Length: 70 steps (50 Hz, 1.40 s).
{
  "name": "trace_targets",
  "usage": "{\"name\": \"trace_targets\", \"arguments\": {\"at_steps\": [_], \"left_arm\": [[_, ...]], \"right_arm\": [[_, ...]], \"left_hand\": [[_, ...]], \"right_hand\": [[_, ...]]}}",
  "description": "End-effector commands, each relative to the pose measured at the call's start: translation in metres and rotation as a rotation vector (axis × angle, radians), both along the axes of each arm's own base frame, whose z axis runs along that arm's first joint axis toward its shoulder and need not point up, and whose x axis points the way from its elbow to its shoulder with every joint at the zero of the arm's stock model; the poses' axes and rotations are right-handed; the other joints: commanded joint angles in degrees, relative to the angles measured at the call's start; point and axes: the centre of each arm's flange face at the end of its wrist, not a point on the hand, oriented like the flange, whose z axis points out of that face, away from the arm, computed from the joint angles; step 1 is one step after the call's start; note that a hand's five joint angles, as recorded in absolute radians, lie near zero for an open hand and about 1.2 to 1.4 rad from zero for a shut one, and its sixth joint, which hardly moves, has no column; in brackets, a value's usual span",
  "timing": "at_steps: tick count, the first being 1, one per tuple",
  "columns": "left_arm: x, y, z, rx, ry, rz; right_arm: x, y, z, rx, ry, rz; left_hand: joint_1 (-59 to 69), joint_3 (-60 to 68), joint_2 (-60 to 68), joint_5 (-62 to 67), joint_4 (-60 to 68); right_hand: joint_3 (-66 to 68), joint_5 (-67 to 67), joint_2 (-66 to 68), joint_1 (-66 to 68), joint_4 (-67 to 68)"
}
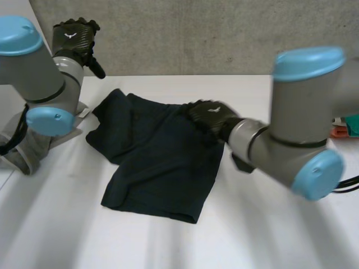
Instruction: Fold the laundry.
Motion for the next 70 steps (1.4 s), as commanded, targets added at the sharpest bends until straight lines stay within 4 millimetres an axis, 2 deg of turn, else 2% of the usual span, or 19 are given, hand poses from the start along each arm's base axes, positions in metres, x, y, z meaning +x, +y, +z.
{"name": "trace_targets", "arguments": {"at_steps": [1,6,7,9,10,11,15,18,23,28,45,52,53,56,59,62,66,67,70], "left_arm": [[0.011,0.051,0.008,0.059,-0.112,0.038],[0.004,0.102,-0.005,0.164,-0.171,-0.037],[-0.001,0.124,-0.015,0.225,-0.194,-0.085],[-0.004,0.144,-0.025,0.284,-0.219,-0.131],[-0.011,0.168,-0.037,0.347,-0.242,-0.196],[-0.013,0.179,-0.044,0.378,-0.249,-0.23],[-0.034,0.237,-0.079,0.484,-0.297,-0.417],[-0.047,0.251,-0.1,0.482,-0.327,-0.477],[-0.058,0.254,-0.133,0.451,-0.382,-0.504],[-0.067,0.256,-0.149,0.423,-0.388,-0.554],[-0.084,0.252,-0.175,0.387,-0.382,-0.61],[-0.092,0.244,-0.183,0.338,-0.407,-0.613],[-0.094,0.242,-0.184,0.325,-0.415,-0.612],[-0.096,0.237,-0.183,0.304,-0.427,-0.603],[-0.095,0.232,-0.171,0.262,-0.434,-0.57],[-0.09,0.229,-0.145,0.21,-0.403,-0.51],[-0.081,0.221,-0.095,0.118,-0.3,-0.443],[-0.076,0.219,-0.072,0.081,-0.249,-0.43],[-0.065,0.221,-0.031,0.015,-0.16,-0.429]], "right_arm": [[-0.036,-0.034,0.016,-0.17,0.149,-0.03],[-0.05,-0.059,0.005,-0.256,0.264,-0.035],[-0.053,-0.065,-0.001,-0.274,0.303,-0.033],[-0.056,-0.07,-0.01,-0.278,0.338,-0.033],[-0.059,-0.073,-0.016,-0.277,0.363,-0.038],[-0.061,-0.075,-0.019,-0.272,0.372,-0.047],[-0.069,-0.074,-0.038,-0.206,0.371,-0.079],[-0.072,-0.072,-0.048,-0.179,0.35,-0.089],[-0.076,-0.064,-0.056,-0.179,0.326,-0.104],[-0.08,-0.059,-0.061,-0.183,0.323,-0.112],[-0.091,-0.053,-0.079,-0.158,0.333,-0.128],[-0.093,-0.054,-0.076,-0.166,0.329,-0.139],[-0.095,-0.054,-0.074,-0.169,0.327,-0.144],[-0.096,-0.055,-0.07,-0.177,0.321,-0.15],[-0.1,-0.057,-0.065,-0.182,0.31,-0.167],[-0.105,-0.059,-0.061,-0.192,0.302,-0.182],[-0.106,-0.064,-0.058,-0.205,0.29,-0.179],[-0.105,-0.066,-0.056,-0.21,0.281,-0.17],[-0.098,-0.071,-0.057,-0.222,0.253,-0.127]], "left_hand": [[-1.74,-0.53,-0.58,0.11,-0.26],[1.12,2.33,2.28,2.97,2.6],[2.45,3.67,3.61,4.31,3.93],[4.64,5.85,5.8,6.49,6.12],[7.98,9.2,9.14,9.84,9.46],[9.52,10.73,10.68,11.37,11.0],[14.24,15.46,15.4,16.09,15.72],[14.41,15.62,15.57,16.26,15.89],[19.44,20.65,20.6,21.29,20.92],[21.3,22.52,22.46,23.15,22.78],[25.5,26.72,26.66,27.36,26.98],[39.96,41.17,41.11,41.81,41.43],[46.47,47.69,47.63,48.33,47.95],[63.97,65.18,65.12,65.82,65.44],[64.01,65.23,65.17,65.87,65.49],[64.01,65.23,65.17,65.87,65.49],[64.01,65.23,65.17,65.87,65.49],[64.01,65.23,65.17,65.87,65.49],[64.01,65.23,65.17,65.87,65.49]], "right_hand": [[-1.82,-2.38,-1.79,-2.77,-1.81],[-1.82,-2.38,-1.79,-2.77,-1.81],[-1.82,-2.38,-1.79,-2.77,-1.81],[-1.82,-2.38,-1.79,-2.77,-1.81],[-1.82,-2.38,-1.79,-2.77,-1.81],[-1.82,-2.38,-1.79,-2.77,-1.81],[-1.82,-2.38,-1.79,-2.77,-1.81],[-1.82,-2.38,-1.79,-2.77,-1.81],[-1.82,-2.38,-1.79,-2.77,-1.81],[-1.82,-2.38,-1.79,-2.77,-1.81],[-1.82,-2.38,-1.79,-2.77,-1.81],[-1.82,-2.38,-1.79,-2.77,-1.81],[-1.82,-2.38,-1.79,-2.77,-1.81],[-1.82,-2.38,-1.79,-2.77,-1.81],[-1.82,-2.38,-1.79,-2.77,-1.81],[-1.82,-2.38,-1.79,-2.77,-1.81],[-1.82,-2.38,-1.79,-2.77,-1.81],[-1.82,-2.38,-1.79,-2.77,-1.81],[-1.82,-2.38,-1.79,-2.77,-1.81]]}}
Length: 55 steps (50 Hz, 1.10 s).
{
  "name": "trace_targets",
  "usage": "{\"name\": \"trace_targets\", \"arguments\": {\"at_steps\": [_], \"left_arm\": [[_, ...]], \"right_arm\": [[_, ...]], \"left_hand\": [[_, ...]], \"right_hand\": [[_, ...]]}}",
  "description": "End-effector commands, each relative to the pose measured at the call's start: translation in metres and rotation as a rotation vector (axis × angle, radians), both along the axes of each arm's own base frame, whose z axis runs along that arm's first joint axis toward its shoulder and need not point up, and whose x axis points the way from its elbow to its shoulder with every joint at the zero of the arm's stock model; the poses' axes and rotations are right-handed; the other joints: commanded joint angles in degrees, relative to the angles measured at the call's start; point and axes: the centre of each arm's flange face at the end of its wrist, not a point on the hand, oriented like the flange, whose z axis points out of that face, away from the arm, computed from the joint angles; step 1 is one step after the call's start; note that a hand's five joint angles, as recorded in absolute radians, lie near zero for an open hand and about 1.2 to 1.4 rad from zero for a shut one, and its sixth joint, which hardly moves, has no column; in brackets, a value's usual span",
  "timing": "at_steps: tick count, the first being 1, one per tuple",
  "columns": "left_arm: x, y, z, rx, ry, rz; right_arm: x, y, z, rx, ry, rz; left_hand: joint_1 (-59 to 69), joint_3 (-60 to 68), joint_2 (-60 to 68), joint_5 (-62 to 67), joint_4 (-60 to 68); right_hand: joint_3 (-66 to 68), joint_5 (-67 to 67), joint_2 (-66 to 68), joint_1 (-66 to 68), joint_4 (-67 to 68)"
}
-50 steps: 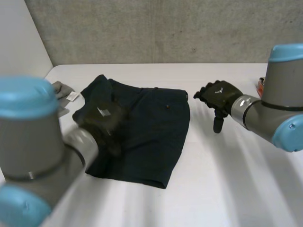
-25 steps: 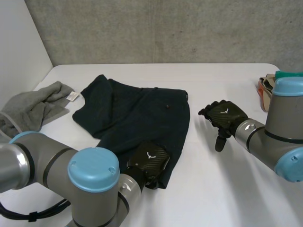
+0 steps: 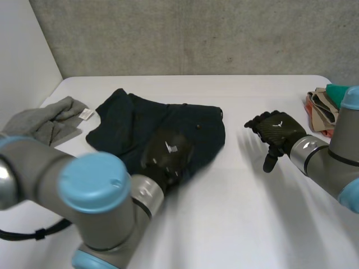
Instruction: Fold the laundry.
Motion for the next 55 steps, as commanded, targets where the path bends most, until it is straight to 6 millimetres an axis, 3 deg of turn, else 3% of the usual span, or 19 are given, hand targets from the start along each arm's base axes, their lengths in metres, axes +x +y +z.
{"name": "trace_targets", "arguments": {"at_steps": [1,4,12,18,20,21,24,25,28,30,33,39,42,47,53,55], "left_arm": [[0.025,0.001,0.094,-0.098,0.224,0.024],[0.037,0.005,0.114,-0.098,0.252,0.011],[0.055,0.021,0.139,-0.095,0.257,-0.02],[0.06,0.026,0.148,-0.116,0.271,-0.013],[0.061,0.024,0.15,-0.123,0.276,-0.001],[0.063,0.021,0.152,-0.129,0.28,0.012],[0.065,0.018,0.154,-0.135,0.285,0.031],[0.066,0.015,0.155,-0.14,0.285,0.042],[0.068,0.011,0.155,-0.144,0.286,0.058],[0.069,0.005,0.152,-0.139,0.28,0.073],[0.071,-0.003,0.147,-0.128,0.269,0.095],[0.075,-0.009,0.143,-0.113,0.262,0.117],[0.075,-0.008,0.145,-0.115,0.268,0.115],[0.072,-0.005,0.149,-0.117,0.287,0.103],[0.07,-0.001,0.152,-0.104,0.293,0.099],[0.071,0.002,0.154,-0.098,0.298,0.099]], "right_arm": [[0.014,-0.011,0.001,-0.021,-0.043,0.084],[0.031,-0.023,-0.003,-0.053,-0.09,0.117],[0.087,-0.049,-0.023,-0.115,-0.232,0.165],[0.129,-0.046,-0.052,-0.103,-0.253,0.207],[0.136,-0.041,-0.059,-0.064,-0.253,0.222],[0.14,-0.036,-0.063,-0.025,-0.255,0.234],[0.139,-0.032,-0.065,0.027,-0.262,0.223],[0.134,-0.032,-0.062,0.055,-0.274,0.204],[0.118,-0.044,-0.047,0.048,-0.302,0.154],[0.1,-0.053,-0.021,0.009,-0.317,0.117],[0.075,-0.057,0.006,-0.034,-0.305,0.068],[0.051,-0.039,0.001,0.011,-0.24,0.052],[0.058,-0.023,-0.013,0.068,-0.247,0.077],[0.088,-0.005,-0.041,0.185,-0.347,0.095],[0.12,-0.003,-0.066,0.208,-0.422,0.08],[0.125,-0.012,-0.071,0.181,-0.446,0.037]], "left_hand": [[14.84,12.07,11.65,12.46,11.54],[14.84,12.07,11.65,12.46,11.54],[14.84,12.07,11.65,12.46,11.54],[14.84,12.07,11.65,12.46,11.54],[14.84,12.07,11.65,12.46,11.54],[14.84,12.07,11.65,12.46,11.54],[14.84,12.07,11.65,12.46,11.54],[14.84,12.07,11.65,12.46,11.54],[14.84,12.07,11.65,12.46,11.54],[14.84,12.07,11.65,12.46,11.54],[14.84,12.07,11.65,12.46,11.54],[14.84,12.07,11.65,12.46,11.54],[14.84,12.07,11.65,12.46,11.54],[14.84,12.07,11.65,12.46,11.54],[14.84,12.07,11.65,12.46,11.54],[14.84,12.07,11.65,12.46,11.54]], "right_hand": [[-1.82,-2.38,-1.79,-2.79,-1.81],[-1.82,-2.38,-1.79,-2.79,-1.81],[-1.82,-2.38,-1.79,-2.79,-1.81],[-1.82,-2.38,-1.79,-2.79,-1.81],[8.9,8.34,8.93,7.92,8.91],[24.44,23.87,24.47,23.46,24.44],[51.61,51.05,51.64,50.63,51.62],[68.02,67.45,68.05,67.04,68.02],[68.18,67.62,68.21,67.21,68.19],[63.33,62.77,63.36,62.35,63.34],[-1.82,-2.38,-1.79,-2.79,-1.81],[-1.82,-2.38,-1.79,-2.79,-1.81],[-1.82,-2.38,-1.79,-2.79,-1.81],[-1.82,-2.38,-1.79,-2.79,-1.81],[-0.15,-0.72,-0.12,-1.13,-0.15],[12.08,11.52,12.11,11.1,12.09]]}}
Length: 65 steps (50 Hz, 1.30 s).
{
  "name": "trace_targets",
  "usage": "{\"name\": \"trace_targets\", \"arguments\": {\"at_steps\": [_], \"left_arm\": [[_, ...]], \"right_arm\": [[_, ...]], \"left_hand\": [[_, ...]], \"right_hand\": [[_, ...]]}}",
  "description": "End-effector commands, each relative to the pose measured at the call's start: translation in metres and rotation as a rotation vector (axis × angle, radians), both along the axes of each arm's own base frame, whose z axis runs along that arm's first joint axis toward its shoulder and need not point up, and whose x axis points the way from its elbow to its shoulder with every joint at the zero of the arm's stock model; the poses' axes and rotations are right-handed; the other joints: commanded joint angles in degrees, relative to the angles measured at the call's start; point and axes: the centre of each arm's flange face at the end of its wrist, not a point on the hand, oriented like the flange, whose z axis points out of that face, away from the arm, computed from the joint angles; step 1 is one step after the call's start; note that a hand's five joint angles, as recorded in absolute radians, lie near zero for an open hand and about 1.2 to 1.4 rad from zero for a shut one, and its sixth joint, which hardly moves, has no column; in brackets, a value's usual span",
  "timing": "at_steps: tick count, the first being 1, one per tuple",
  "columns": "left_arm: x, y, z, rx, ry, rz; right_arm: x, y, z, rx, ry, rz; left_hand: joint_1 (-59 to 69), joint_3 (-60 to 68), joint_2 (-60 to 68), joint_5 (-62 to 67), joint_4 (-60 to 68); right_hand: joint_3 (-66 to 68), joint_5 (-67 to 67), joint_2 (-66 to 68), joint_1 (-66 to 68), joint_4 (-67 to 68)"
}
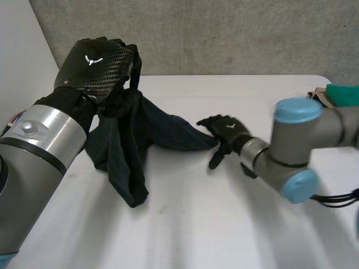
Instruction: Fold the laundry.
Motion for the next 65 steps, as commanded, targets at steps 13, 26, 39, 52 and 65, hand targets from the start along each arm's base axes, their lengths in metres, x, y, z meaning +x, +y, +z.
{"name": "trace_targets", "arguments": {"at_steps": [13,26,39,52,65], "left_arm": [[0.022,-0.001,0.039,-0.074,0.12,0.066],[0.074,-0.007,0.138,-0.323,0.359,0.181],[0.109,-0.07,0.171,-0.31,0.513,0.261],[0.057,-0.21,0.026,-0.073,0.399,0.272],[0.021,-0.246,-0.079,0.117,0.253,0.283]], "right_arm": [[-0.016,-0.031,0.072,-0.321,0.048,-0.233],[-0.064,0.025,0.277,-0.747,0.016,-0.15],[-0.06,0.007,0.301,-0.763,0.017,-0.145],[-0.025,-0.077,0.163,-0.656,0.11,-0.253],[-0.026,-0.128,0.066,-0.713,0.308,-0.461]], "left_hand": [[14.84,11.9,11.5,12.46,11.3],[14.84,11.9,11.5,12.46,11.3],[14.84,11.9,11.5,12.46,11.3],[14.84,11.9,11.5,12.46,11.3],[-55.16,-58.1,-58.5,-57.54,-58.7]], "right_hand": [[68.42,67.68,68.36,67.56,68.5],[68.42,67.68,68.36,67.56,68.5],[68.42,67.68,68.36,67.56,68.5],[68.42,67.68,68.36,67.56,68.5],[-1.58,-2.32,-1.64,-2.44,-1.5]]}}
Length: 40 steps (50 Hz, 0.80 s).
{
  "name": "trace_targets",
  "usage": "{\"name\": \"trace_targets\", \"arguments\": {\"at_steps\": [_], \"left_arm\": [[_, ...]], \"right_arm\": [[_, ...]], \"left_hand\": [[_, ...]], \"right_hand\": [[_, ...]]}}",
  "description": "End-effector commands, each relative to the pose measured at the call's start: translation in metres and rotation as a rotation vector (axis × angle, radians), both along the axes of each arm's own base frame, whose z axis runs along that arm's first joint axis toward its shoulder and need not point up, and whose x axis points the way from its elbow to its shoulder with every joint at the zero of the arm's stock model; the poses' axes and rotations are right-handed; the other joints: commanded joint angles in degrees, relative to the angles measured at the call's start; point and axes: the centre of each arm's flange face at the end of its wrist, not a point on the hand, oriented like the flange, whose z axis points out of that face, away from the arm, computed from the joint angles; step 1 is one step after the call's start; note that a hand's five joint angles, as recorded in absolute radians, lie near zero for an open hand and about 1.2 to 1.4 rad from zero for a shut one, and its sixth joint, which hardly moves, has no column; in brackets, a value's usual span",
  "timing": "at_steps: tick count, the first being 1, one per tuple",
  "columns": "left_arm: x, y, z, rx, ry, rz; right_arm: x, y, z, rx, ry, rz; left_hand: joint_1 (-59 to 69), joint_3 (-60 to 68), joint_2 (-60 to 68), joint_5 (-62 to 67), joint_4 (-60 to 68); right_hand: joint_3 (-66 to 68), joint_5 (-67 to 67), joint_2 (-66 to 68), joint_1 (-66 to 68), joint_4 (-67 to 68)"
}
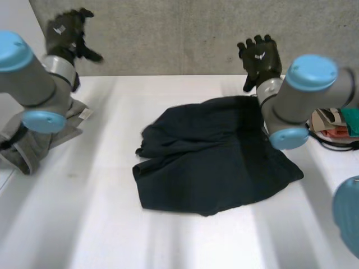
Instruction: Fold the laundry.
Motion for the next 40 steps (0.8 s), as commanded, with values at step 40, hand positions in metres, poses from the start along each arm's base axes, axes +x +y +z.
{"name": "trace_targets", "arguments": {"at_steps": [40], "left_arm": [[-0.05,0.293,-0.124,0.66,-0.574,-0.507]], "right_arm": [[-0.138,0.128,-0.09,0.465,0.621,0.338]], "left_hand": [[-8.03,-12.26,-12.06,-12.11,-11.98]], "right_hand": [[20.0,21.17,21.24,22.46,19.91]]}}
